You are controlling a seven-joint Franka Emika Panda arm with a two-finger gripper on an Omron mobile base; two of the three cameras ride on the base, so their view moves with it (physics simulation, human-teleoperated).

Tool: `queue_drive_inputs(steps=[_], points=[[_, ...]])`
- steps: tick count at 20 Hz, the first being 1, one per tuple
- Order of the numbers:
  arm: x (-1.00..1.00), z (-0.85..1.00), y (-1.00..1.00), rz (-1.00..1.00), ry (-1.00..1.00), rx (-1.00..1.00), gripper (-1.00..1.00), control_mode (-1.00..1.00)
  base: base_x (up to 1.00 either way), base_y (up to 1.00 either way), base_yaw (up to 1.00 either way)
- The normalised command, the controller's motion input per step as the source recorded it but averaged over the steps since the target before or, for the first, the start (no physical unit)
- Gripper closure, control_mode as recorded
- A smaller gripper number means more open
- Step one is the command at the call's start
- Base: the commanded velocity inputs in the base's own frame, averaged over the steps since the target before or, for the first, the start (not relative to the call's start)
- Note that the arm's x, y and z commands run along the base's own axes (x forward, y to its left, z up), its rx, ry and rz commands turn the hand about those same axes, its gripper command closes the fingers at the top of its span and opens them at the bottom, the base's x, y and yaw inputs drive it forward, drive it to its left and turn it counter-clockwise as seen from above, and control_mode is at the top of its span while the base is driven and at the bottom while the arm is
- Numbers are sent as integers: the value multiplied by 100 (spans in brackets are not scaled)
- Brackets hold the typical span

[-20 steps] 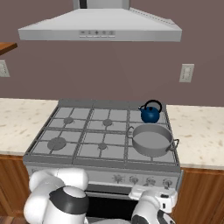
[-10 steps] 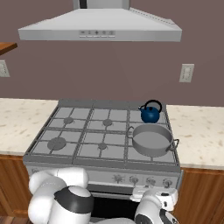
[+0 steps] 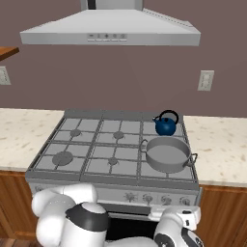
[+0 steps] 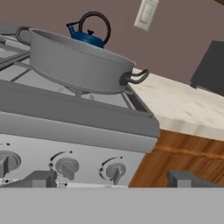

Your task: Pick the kettle from the cabinet and place it on a stove burner. Then pick the pot from the counter and place it on another stove burner. Finally, turn both burners on.

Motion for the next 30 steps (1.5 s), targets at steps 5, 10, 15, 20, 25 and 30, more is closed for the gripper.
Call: queue_drive_inputs(steps=[5,10,15,20,25,30], points=[[-63,19,-93,50,-19,17,-100,-100,0,0,0],[-69,15,-90,51,-18,18,-100,-100,0,0,0],[-53,17,-89,49,-18,20,-100,-100,0,0,0],[-58,9,-87,51,-17,21,-100,-100,0,0,0],[-58,5,-90,49,-16,22,-100,-100,0,0,0],[-51,15,-95,44,-18,25,-100,-100,0,0,0]])
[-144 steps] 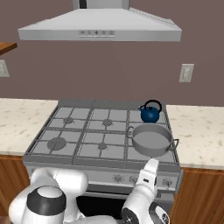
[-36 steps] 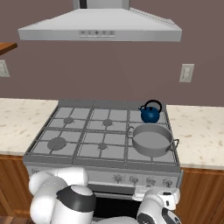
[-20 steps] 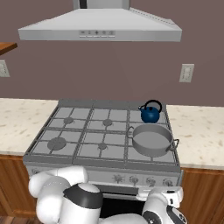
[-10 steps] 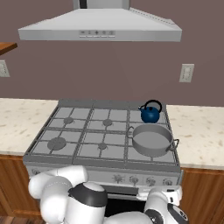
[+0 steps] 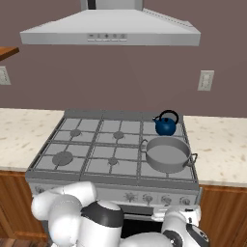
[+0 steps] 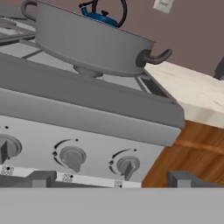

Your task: Pick the kettle from the cabinet and place it on a stove burner. Then pick the pot from the counter and place it on another stove burner. Finally, turn both burners on.

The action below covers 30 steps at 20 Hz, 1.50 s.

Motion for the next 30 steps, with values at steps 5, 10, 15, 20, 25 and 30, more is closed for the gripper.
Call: queue_drive_inputs(steps=[5,10,15,20,25,30], points=[[-51,15,-94,39,-16,28,-100,-100,0,0,0],[-29,13,-86,38,-15,31,-100,-100,0,0,0],[-30,24,-81,38,-19,32,-100,-100,0,0,0],[-43,10,-91,37,-18,30,-100,-100,0,0,0],[-59,0,-100,37,-17,28,-100,-100,0,0,0],[-53,5,-97,37,-20,27,-100,-100,0,0,0]])
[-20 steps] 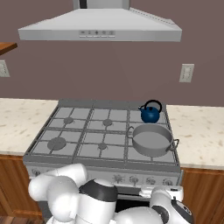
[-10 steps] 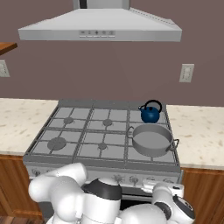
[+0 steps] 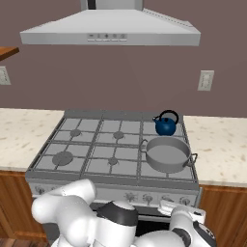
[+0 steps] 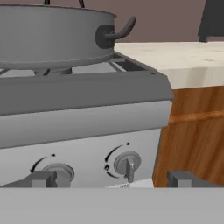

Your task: Pick the kettle from the cabinet and place it on a stove burner. Then pick the pot from the counter and place it on another stove burner. Finally, turn both burners on.

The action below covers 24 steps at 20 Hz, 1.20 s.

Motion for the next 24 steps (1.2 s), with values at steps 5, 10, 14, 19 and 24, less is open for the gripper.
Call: queue_drive_inputs(steps=[5,10,14,19,24], points=[[-41,7,-91,40,-25,25,-100,-100,0,0,0],[-40,2,-95,40,-26,23,-100,-100,0,0,0],[-41,0,-96,39,-25,22,-100,-100,0,0,0],[-43,0,-95,39,-23,22,-100,-100,0,0,0],[-44,0,-91,39,-21,21,-100,-100,0,0,0]])
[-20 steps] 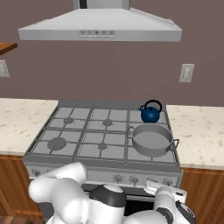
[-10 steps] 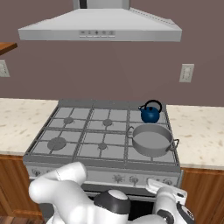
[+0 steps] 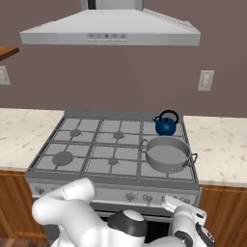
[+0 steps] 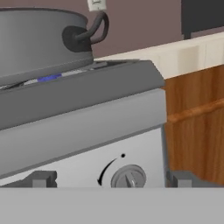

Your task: Pick the kettle from the cabinet and place it on a stove burner. Then pick the pot from the counter and place it on another stove burner. Finally, turn both burners on.

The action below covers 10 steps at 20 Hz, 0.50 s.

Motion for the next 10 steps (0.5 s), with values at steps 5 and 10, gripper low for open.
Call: queue_drive_inputs(steps=[5,10], points=[[-49,0,-87,38,-19,20,-100,-100,0,0,0],[-48,0,-90,38,-18,19,-100,-100,0,0,0]])
